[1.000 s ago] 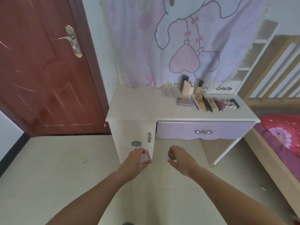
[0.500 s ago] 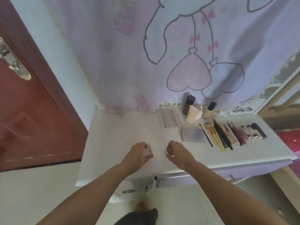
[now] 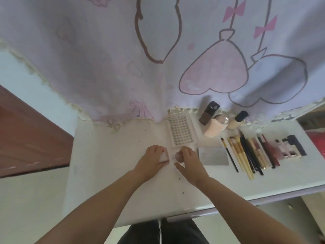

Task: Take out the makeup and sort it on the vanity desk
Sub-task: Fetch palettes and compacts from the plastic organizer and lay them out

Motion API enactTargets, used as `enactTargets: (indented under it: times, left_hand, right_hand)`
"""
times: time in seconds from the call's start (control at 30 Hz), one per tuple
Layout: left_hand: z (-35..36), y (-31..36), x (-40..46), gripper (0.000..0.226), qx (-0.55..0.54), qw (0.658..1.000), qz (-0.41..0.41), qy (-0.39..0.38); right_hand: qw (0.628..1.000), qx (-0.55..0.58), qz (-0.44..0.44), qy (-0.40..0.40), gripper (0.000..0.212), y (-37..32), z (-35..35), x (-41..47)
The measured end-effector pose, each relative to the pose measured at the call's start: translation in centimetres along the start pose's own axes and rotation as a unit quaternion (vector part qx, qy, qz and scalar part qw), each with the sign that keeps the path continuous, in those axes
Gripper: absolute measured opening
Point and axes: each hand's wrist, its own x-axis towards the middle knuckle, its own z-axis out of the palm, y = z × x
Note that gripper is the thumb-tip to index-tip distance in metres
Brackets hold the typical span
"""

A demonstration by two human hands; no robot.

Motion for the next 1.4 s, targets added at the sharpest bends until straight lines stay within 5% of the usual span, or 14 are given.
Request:
enactTargets:
  times: [0.17, 0.37, 0.7, 1.0, 1.27, 1.4]
  left_hand:
    - [0.0, -0.2, 0.0, 0.059, -0.014, 1.000, 0.004, 0.001]
    - [-1.3, -0.9, 1.3, 0.062, 0.013, 0.999, -0.002, -0.036]
    - [-3.4, -0.5, 7.2, 0.047, 0.057, 0.997, -0.041, -0.018]
    - [-3.6, 0.8, 6.9, 0.056, 0.054, 0.995, -0.077, -0.021]
    - [-4.7, 4.9, 4.8, 0.034, 0.066, 0.993, 0.074, -0.061]
    - [-4.1, 8.9, 4.6, 0.036, 0.088, 0.974, 0.175, -0.110]
  right_hand:
    - [0.998, 0.046, 0.051, 0.003, 0.042, 1.3, 1.6, -4.8]
    - [0.990, -0.102, -0.077, 0.066, 0.020, 3.0, 1.7, -6.7]
    - [0.986, -0.098, -0.090, 0.096, 0.012, 3.5, 2.3, -6.7]
    - [0.987, -0.109, -0.086, 0.081, 0.009, 3.7, 2.2, -6.7]
    - [0.995, -0.058, 0.009, -0.074, 0.028, 2.1, -1.5, -6.3]
    - [0.990, -0.048, 0.132, 0.031, 0.029, 1.2, -4.9, -8.4]
